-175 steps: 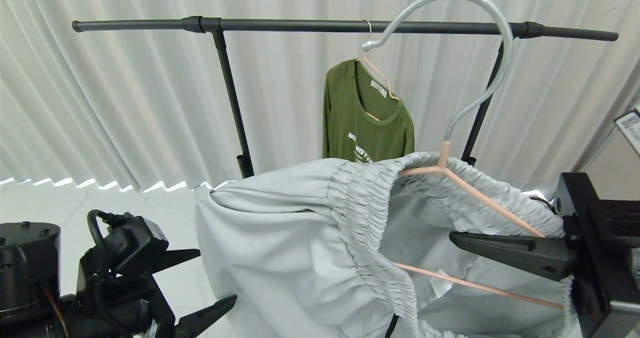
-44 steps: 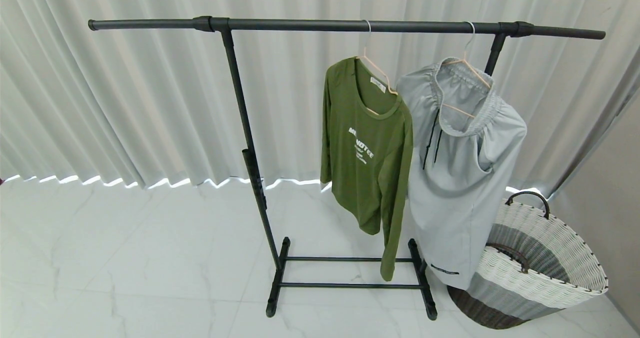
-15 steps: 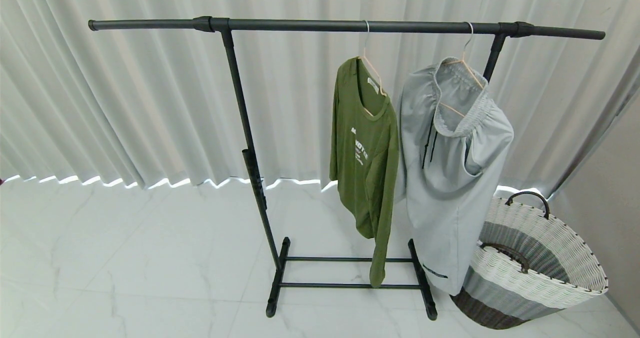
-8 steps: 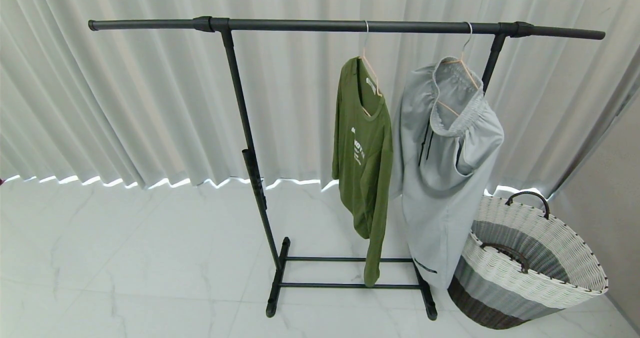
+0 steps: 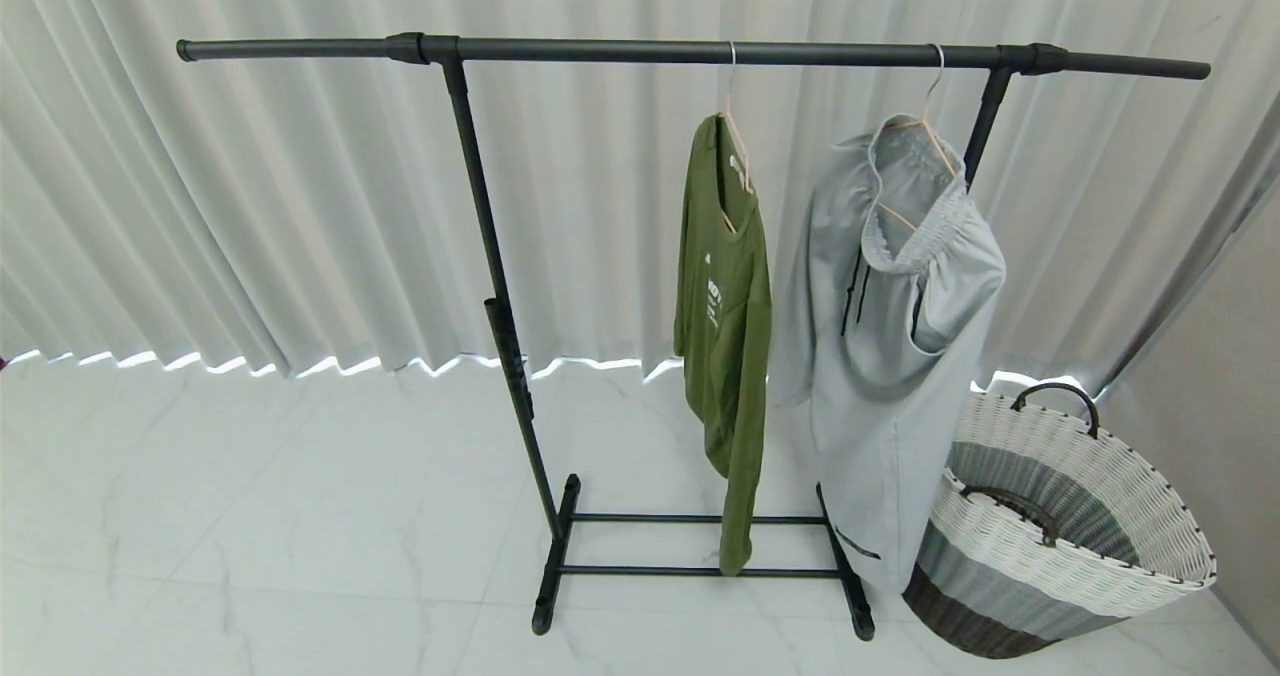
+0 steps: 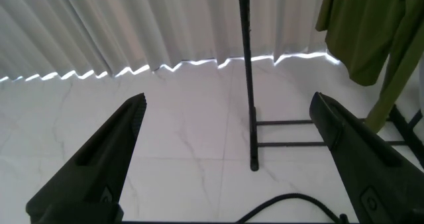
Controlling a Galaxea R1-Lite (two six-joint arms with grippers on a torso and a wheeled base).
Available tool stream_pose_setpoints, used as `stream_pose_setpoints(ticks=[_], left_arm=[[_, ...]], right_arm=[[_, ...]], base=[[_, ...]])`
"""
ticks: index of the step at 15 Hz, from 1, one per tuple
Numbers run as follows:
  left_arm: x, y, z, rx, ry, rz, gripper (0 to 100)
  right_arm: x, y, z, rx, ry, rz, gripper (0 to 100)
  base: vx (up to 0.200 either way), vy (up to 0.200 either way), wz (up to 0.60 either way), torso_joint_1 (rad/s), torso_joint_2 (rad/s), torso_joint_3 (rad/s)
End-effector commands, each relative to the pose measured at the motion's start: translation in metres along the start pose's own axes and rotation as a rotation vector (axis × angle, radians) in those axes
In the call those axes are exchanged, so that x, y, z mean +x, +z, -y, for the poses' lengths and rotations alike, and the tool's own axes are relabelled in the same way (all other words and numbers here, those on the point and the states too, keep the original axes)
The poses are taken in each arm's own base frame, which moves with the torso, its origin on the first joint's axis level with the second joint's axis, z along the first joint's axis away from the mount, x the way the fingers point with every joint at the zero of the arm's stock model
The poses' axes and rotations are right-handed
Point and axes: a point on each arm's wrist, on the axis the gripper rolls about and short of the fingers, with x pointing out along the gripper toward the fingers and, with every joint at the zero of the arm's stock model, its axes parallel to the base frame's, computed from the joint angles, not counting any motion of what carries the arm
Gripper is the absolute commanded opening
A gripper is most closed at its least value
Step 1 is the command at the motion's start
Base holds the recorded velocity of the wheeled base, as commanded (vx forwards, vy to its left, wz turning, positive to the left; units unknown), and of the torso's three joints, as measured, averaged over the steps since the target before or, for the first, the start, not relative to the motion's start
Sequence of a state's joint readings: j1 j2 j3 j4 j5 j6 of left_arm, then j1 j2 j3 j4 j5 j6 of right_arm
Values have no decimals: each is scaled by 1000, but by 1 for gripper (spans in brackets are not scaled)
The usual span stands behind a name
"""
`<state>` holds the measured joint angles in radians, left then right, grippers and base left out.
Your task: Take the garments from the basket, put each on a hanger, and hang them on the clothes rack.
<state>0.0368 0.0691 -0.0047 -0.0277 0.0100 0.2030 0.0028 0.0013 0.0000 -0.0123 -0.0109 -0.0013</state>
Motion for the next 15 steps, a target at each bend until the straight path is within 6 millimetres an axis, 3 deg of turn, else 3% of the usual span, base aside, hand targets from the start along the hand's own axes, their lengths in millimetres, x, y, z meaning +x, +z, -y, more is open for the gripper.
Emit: stream_pose_setpoints(ticks=[1, 15], left_arm=[[0, 0, 0, -4, 3, 3, 100], [0, 0, 0, -4, 5, 4, 100]], right_arm=[[0, 0, 0, -3, 3, 0, 100], [0, 0, 0, 6, -3, 1, 100]], base=[[0, 0, 0, 0, 0, 0], [0, 0, 0, 0, 0, 0]])
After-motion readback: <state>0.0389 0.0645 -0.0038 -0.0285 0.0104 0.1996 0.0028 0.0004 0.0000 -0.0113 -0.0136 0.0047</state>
